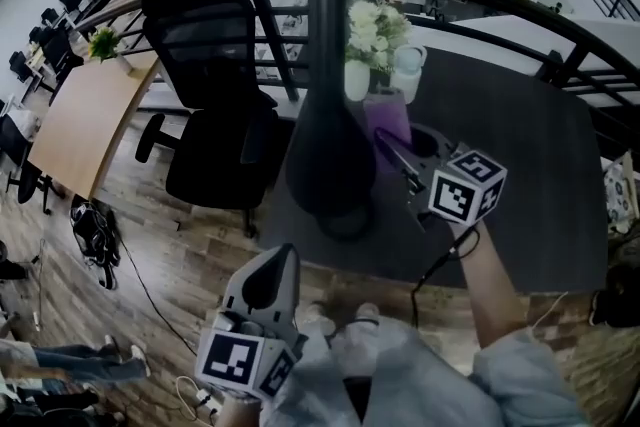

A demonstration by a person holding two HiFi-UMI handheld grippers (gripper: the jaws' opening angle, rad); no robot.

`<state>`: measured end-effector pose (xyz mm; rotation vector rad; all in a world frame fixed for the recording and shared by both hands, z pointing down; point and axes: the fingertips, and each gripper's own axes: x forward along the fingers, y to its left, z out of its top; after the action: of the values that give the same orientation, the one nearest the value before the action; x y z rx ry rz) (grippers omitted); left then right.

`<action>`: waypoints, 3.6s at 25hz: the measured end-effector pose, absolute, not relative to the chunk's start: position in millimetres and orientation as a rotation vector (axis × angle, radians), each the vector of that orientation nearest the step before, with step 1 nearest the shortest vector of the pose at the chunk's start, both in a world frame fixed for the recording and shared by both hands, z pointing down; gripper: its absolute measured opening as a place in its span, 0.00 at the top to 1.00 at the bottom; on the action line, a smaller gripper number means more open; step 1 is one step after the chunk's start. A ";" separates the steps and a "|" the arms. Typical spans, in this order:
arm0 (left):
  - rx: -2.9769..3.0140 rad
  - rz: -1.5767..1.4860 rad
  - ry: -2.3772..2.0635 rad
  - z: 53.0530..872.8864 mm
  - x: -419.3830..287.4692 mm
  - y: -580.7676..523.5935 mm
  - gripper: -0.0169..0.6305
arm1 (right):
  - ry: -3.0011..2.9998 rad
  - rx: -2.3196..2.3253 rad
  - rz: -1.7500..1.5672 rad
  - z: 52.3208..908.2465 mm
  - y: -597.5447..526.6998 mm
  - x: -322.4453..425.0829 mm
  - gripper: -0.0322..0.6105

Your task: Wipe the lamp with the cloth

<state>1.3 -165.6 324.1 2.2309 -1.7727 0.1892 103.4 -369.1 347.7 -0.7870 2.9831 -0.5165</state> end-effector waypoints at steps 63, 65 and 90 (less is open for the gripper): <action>2.328 0.084 -1.537 328.3 -92.2 -171.7 0.96 | 3.467 -0.804 0.475 283.6 -215.0 -21.1 0.76; 2.325 0.095 -1.533 329.0 -94.8 -170.2 0.96 | 3.511 -0.778 0.733 265.8 -225.0 -24.9 0.76; 2.290 -0.037 -1.645 328.5 -143.3 -150.8 0.96 | 3.672 0.210 2.693 336.2 -295.3 -59.5 0.76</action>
<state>-143.3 -150.8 328.5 2.2897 -1.6446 -0.0368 -59.5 -295.3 336.2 0.2099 3.6724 2.6926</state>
